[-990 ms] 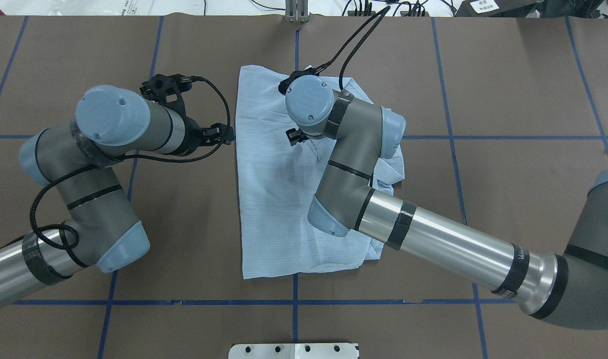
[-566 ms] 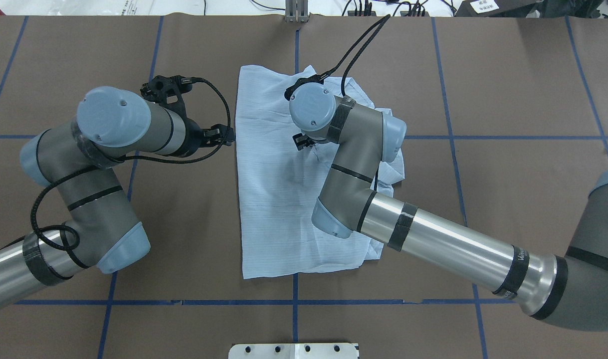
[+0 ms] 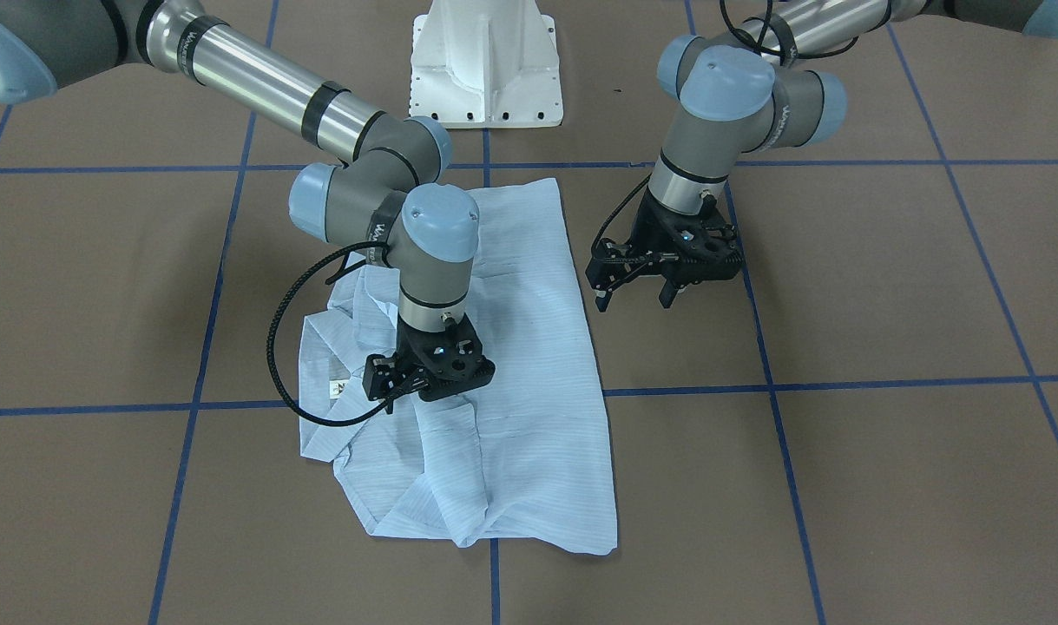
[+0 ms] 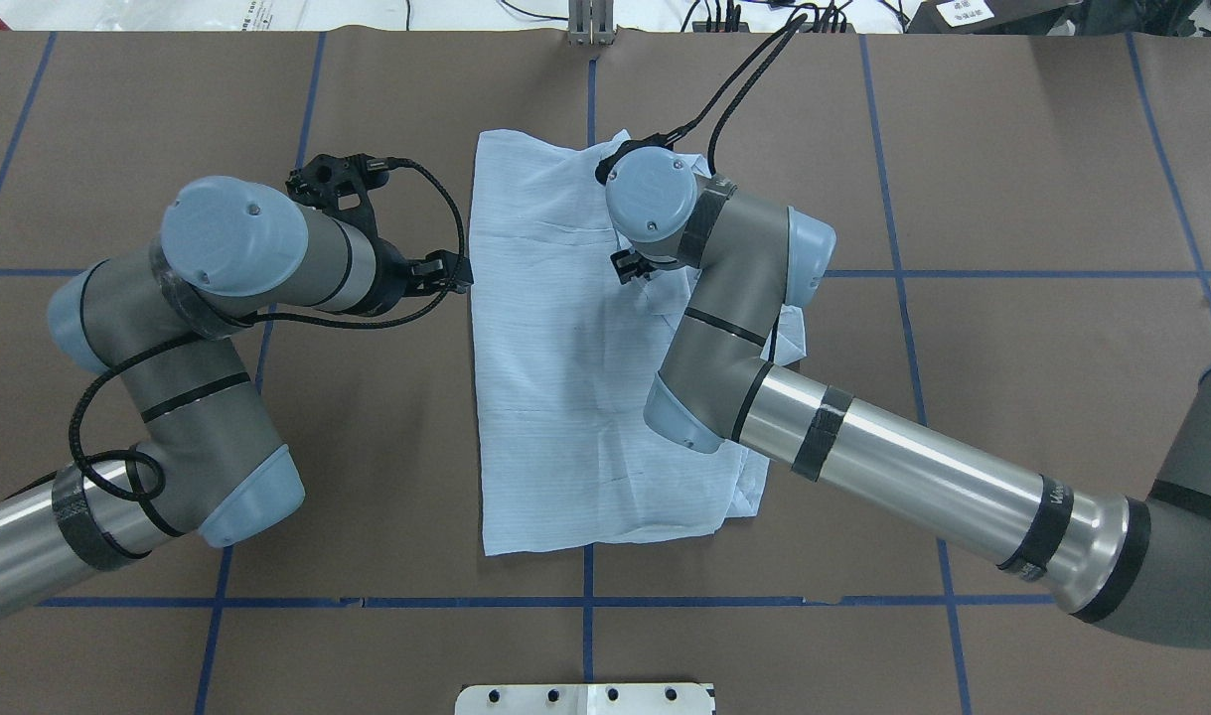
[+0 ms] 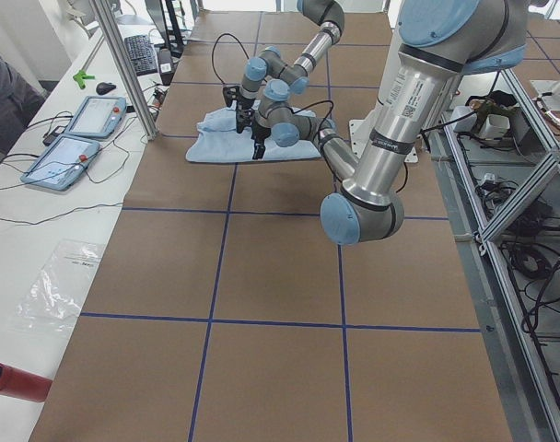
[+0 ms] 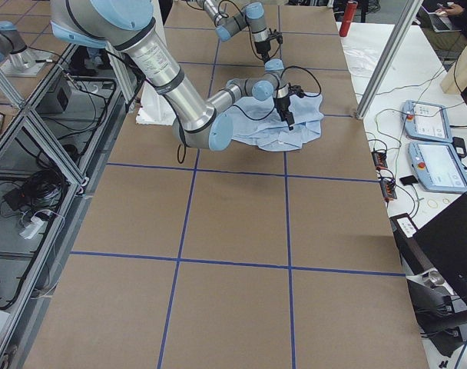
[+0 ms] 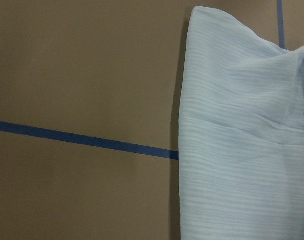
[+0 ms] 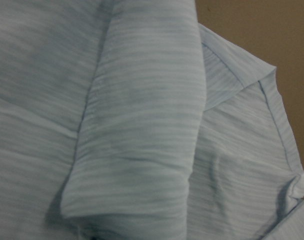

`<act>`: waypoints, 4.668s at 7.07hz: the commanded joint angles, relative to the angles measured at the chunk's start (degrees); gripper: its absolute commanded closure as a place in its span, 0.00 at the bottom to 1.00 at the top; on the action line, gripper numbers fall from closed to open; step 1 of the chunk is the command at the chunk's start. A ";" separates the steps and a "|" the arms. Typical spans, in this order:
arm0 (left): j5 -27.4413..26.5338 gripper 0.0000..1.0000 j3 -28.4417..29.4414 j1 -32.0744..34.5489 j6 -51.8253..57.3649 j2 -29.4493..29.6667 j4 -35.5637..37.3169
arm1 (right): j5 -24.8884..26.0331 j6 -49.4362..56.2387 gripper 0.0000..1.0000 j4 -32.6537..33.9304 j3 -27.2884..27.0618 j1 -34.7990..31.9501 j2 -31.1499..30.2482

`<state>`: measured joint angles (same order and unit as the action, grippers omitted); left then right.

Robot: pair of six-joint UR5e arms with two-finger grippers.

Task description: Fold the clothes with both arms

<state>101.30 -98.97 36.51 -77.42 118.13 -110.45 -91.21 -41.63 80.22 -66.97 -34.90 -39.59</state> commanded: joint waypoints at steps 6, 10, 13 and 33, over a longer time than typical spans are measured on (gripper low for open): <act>-0.05 0.00 -0.69 -0.83 -0.10 0.44 0.33 | -8.79 13.59 0.00 -0.24 -5.98 -12.03 -9.64; 3.70 0.00 -5.95 -1.35 -0.53 -0.26 0.76 | -20.55 6.77 0.00 0.55 -22.27 -11.61 -16.46; 3.74 0.00 -8.34 -6.06 -11.19 -3.85 0.77 | -24.28 -10.35 0.00 0.29 -36.43 -6.78 -25.94; -3.21 0.22 -3.77 -21.21 -24.71 -1.93 1.21 | -21.02 -25.61 0.00 0.64 -47.20 0.79 -35.29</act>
<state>98.07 -102.83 15.65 -102.10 115.99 -109.32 -112.17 -67.24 80.86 -114.09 -34.09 -74.64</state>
